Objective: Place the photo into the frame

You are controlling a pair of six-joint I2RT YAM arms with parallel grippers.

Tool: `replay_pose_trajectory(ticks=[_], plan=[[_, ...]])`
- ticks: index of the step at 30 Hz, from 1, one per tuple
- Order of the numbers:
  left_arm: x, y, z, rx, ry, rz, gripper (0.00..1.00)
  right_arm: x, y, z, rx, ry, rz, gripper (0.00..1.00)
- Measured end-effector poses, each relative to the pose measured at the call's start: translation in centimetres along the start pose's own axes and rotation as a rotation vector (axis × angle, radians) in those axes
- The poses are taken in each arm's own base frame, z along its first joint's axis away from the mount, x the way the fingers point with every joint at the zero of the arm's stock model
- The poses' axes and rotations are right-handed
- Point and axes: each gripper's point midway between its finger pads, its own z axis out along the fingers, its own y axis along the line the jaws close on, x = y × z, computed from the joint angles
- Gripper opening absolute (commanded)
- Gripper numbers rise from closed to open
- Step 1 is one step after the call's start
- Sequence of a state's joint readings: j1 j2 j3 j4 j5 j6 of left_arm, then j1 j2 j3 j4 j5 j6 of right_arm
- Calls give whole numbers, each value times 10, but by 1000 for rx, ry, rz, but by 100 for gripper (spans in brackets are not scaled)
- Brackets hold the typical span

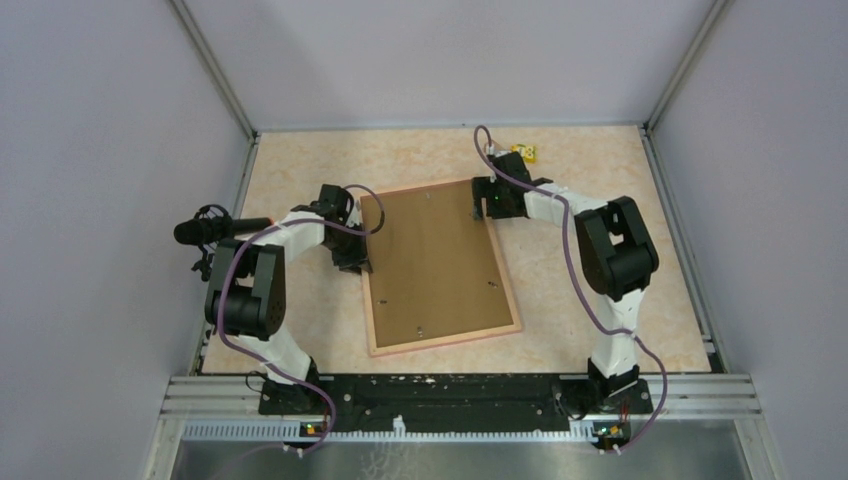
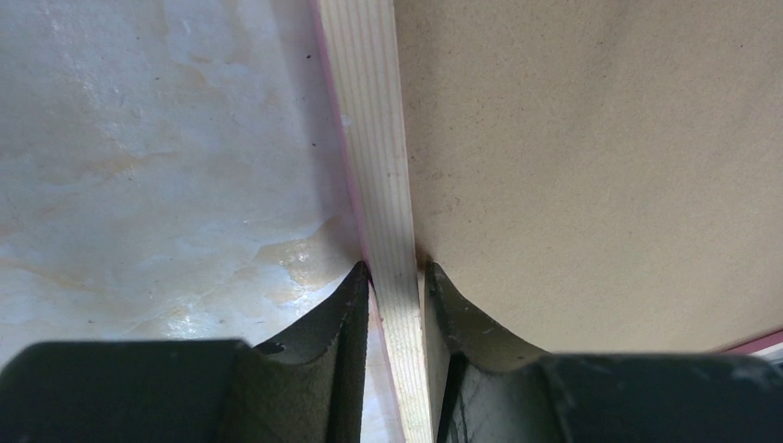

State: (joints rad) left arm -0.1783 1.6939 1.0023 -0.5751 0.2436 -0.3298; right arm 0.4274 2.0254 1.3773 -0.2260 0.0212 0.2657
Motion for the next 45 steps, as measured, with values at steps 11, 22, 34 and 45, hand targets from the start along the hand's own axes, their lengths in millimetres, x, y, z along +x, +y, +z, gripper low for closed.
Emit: replay_pose_trajectory(ticks=[11, 22, 34, 45], plan=[[0, 0, 0, 0, 1, 3, 29, -1, 5, 4, 12, 16, 25, 55], [0, 0, 0, 0, 1, 3, 28, 0, 12, 3, 58, 15, 46, 38], [0, 0, 0, 3, 1, 3, 28, -5, 9, 5, 186, 21, 160, 0], [0, 0, 0, 3, 1, 3, 28, -4, 1, -1, 336, -24, 302, 0]])
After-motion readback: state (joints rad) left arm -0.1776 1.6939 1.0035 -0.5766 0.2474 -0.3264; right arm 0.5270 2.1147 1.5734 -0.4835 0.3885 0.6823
